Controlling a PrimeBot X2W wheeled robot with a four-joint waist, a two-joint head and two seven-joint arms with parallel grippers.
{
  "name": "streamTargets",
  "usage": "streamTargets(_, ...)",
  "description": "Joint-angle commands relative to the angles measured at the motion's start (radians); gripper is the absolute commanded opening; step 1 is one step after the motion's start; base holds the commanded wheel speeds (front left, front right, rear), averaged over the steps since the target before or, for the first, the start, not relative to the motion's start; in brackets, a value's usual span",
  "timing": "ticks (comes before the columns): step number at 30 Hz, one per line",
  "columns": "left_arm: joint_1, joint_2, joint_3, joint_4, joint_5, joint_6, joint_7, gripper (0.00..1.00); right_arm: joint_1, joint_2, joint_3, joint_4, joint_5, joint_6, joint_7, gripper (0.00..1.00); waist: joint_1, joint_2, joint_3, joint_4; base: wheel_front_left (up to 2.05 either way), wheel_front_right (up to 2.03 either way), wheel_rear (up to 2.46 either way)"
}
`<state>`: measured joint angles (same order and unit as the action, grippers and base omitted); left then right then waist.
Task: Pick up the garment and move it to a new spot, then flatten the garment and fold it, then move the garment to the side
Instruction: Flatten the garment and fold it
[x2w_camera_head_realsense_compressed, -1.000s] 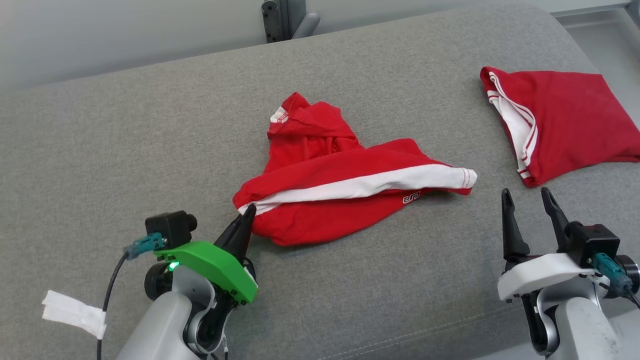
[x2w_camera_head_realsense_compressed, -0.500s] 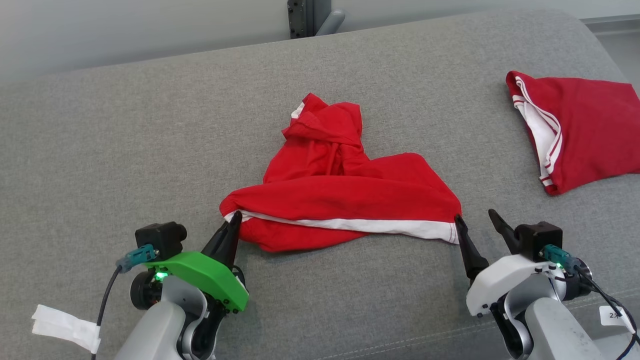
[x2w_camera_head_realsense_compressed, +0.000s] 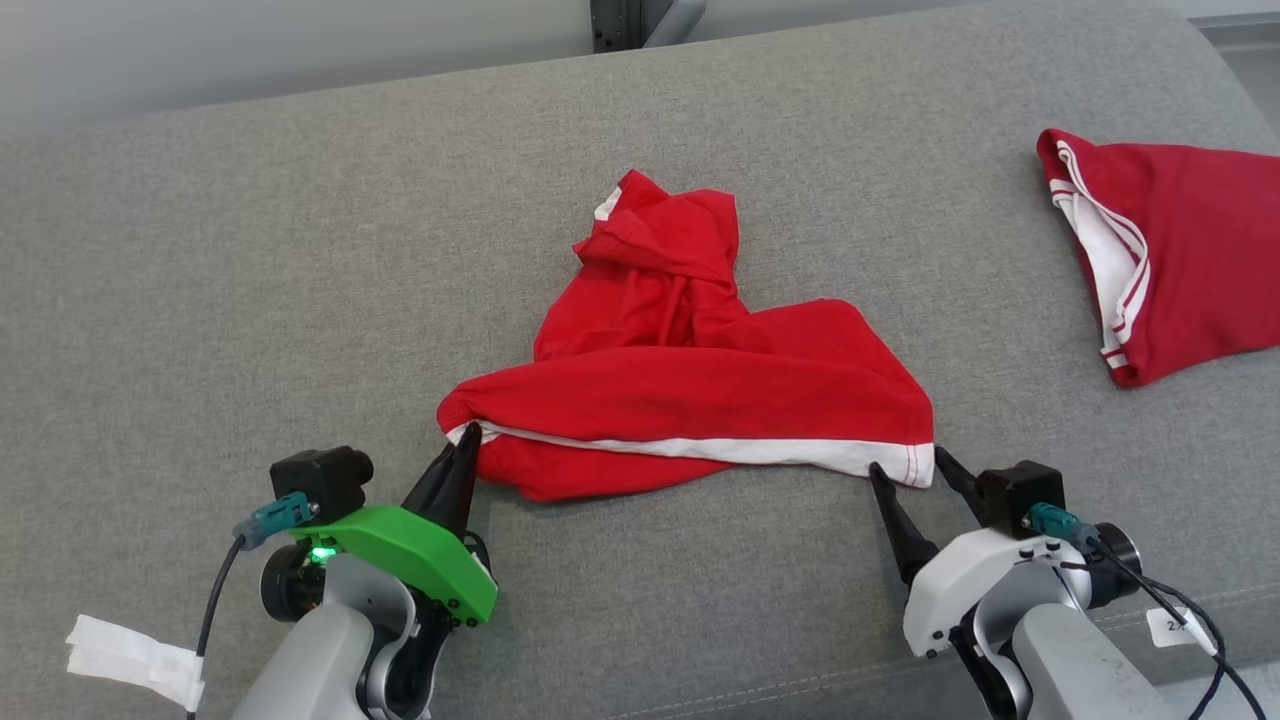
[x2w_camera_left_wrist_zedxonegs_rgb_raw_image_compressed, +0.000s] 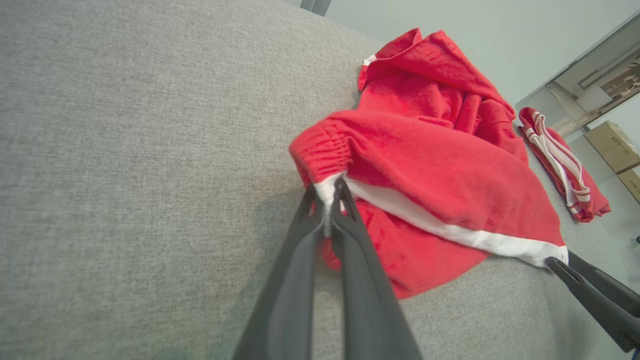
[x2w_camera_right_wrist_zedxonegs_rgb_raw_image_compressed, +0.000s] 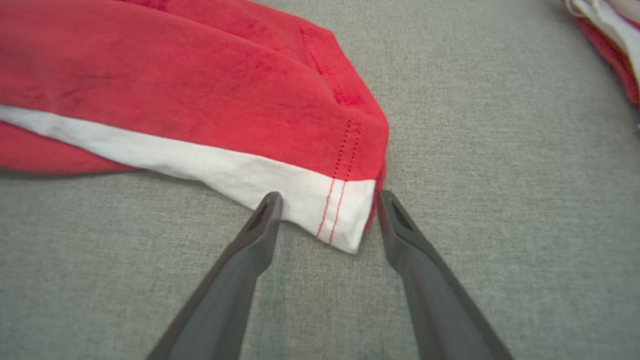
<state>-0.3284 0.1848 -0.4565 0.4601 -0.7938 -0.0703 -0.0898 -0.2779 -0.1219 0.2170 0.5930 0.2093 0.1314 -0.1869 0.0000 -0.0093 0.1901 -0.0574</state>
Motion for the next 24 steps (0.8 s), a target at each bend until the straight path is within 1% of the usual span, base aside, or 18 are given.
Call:
streamTargets(1,-0.010,0.005,0.002,0.003,0.005,0.003,-0.005,0.00,-0.017,0.000,0.007,0.013,0.006,-0.002,-0.009,0.96,0.0000,0.0093,0.002,0.002,0.00,0.00,0.00)
streamTargets(4,-0.013,0.006,0.001,0.005,0.002,0.003,-0.007,0.00,-0.035,0.002,0.026,0.046,0.016,-0.002,-0.017,0.92,0.0000,0.0093,0.006,0.006,0.00,0.00,0.00)
streamTargets(5,-0.014,0.007,0.001,0.006,0.001,0.004,-0.008,0.00,-0.042,0.002,0.031,0.056,0.019,-0.002,-0.019,0.89,0.0000,0.0093,0.007,0.007,0.00,0.00,0.00)
streamTargets(6,-0.015,0.007,0.001,0.006,0.000,0.004,-0.009,0.00,-0.048,0.003,0.037,0.065,0.021,-0.002,-0.023,0.83,0.0000,0.0093,0.007,0.008,0.00,0.00,0.00)
streamTargets(7,-0.016,0.008,0.001,0.007,-0.001,0.004,-0.008,0.00,-0.054,0.004,0.044,0.072,0.025,-0.002,-0.029,0.74,0.0000,0.0093,0.008,0.009,0.00,0.00,0.00)
streamTargets(8,-0.016,0.008,0.001,0.007,-0.001,0.004,-0.007,0.00,-0.059,0.004,0.048,0.078,0.028,-0.002,-0.031,0.52,0.0000,0.0093,0.008,0.010,0.00,0.00,0.00)
streamTargets(9,-0.016,0.009,0.001,0.008,-0.001,0.004,-0.008,0.00,-0.062,0.004,0.052,0.082,0.030,-0.002,-0.038,0.47,0.0000,0.0093,0.008,0.011,0.00,0.00,0.00)
streamTargets(11,-0.017,0.009,0.000,0.009,-0.003,0.004,-0.008,0.00,-0.067,0.004,0.058,0.089,0.037,-0.002,-0.047,0.40,0.0000,0.0093,0.008,0.012,0.00,0.00,0.00)
streamTargets(12,-0.017,0.009,0.000,0.010,-0.004,0.004,-0.008,0.00,-0.069,0.003,0.060,0.091,0.038,-0.002,-0.049,0.31,0.0000,0.0093,0.007,0.012,0.00,0.00,0.00)
streamTargets(15,-0.016,0.011,0.002,0.013,-0.008,0.006,-0.011,0.00,-0.067,0.003,0.067,0.100,0.048,-0.002,-0.054,0.14,0.0000,0.0093,0.005,0.010,0.00,0.00,0.00)
streamTargets(16,-0.015,0.011,0.002,0.013,-0.009,0.007,-0.012,0.00,-0.066,0.001,0.069,0.104,0.053,-0.002,-0.056,0.00,0.0000,0.0093,0.004,0.009,0.00,0.00,0.00)
streamTargets(20,-0.015,0.015,0.003,0.012,-0.010,0.007,-0.017,0.00,-0.076,-0.003,0.060,0.097,0.067,-0.002,-0.065,0.00,0.0000,0.0093,0.002,0.005,0.00,0.00,0.00)
streamTargets(24,-0.011,0.025,0.008,-0.002,-0.002,0.008,-0.034,0.00,-0.076,-0.012,0.040,0.040,0.082,-0.002,-0.074,0.00,0.0000,0.0093,-0.011,0.000,0.00,0.00,0.00)
